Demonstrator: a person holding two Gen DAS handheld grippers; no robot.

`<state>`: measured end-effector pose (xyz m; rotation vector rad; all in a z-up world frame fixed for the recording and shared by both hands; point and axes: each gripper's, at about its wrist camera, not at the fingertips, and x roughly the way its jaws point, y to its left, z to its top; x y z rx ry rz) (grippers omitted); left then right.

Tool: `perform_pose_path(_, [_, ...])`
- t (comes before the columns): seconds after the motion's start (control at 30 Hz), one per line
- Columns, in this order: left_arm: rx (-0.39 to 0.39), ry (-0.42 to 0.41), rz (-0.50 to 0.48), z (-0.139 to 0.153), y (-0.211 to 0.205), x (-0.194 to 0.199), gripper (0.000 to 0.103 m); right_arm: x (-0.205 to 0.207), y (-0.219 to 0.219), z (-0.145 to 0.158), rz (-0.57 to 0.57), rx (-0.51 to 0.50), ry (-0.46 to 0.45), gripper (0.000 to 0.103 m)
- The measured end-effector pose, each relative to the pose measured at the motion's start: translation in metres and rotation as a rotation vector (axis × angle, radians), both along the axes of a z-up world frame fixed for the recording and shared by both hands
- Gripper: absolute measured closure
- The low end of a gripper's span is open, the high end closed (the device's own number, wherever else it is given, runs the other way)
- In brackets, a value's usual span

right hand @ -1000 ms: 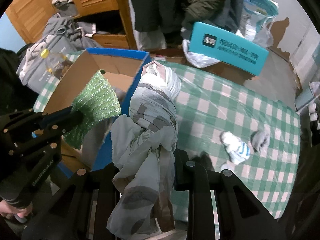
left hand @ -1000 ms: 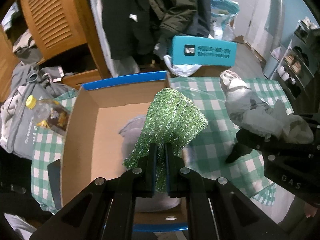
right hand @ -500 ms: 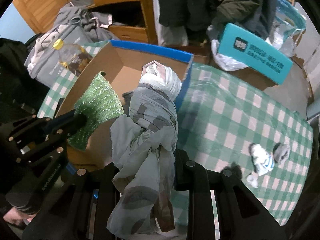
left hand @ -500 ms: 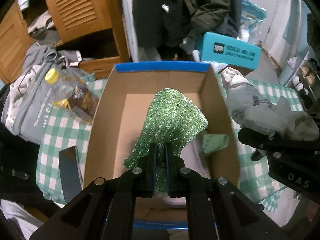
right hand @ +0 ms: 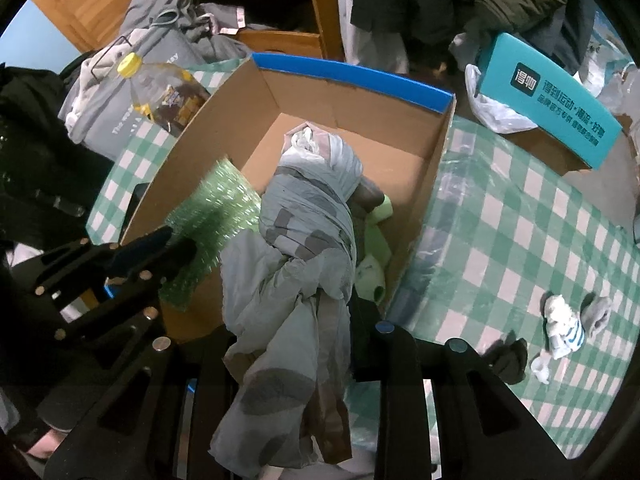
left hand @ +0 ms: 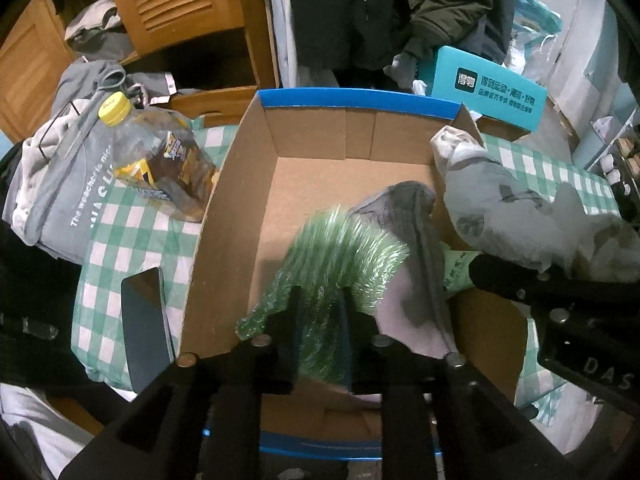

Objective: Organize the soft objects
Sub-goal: 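Lower both held items into the box and open both grippers, then withdraw both tools from the box back over the table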

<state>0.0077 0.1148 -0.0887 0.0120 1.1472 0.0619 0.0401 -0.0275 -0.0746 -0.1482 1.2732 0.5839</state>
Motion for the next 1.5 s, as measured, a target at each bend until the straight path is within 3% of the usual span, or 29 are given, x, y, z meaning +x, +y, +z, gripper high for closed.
perform_pose_path(0.07, [0.007,-0.008,0.002,0.001,0.0,0.0,0.062,0.001,-0.003,0.003,-0.004,0.006,-0.008,0.062])
perform_pose_path(0.17, [0.018,-0.015,0.012,0.003,0.002,0.001,0.055,0.003,-0.009,0.009,-0.021,0.017,-0.027,0.05])
perform_pose_path(0.3, [0.019,-0.022,0.021,0.007,0.003,0.001,0.046,0.006,-0.019,0.018,-0.042,0.03,-0.042,0.048])
perform_pose_path(0.87, [0.025,-0.063,-0.043,0.026,-0.038,-0.001,0.031,0.002,-0.075,0.026,-0.094,-0.02,-0.092,0.047])
perform_pose_path(1.5, [-0.008,-0.04,-0.178,0.028,-0.14,0.002,0.025,-0.014,-0.186,0.038,-0.224,-0.083,-0.132,0.045])
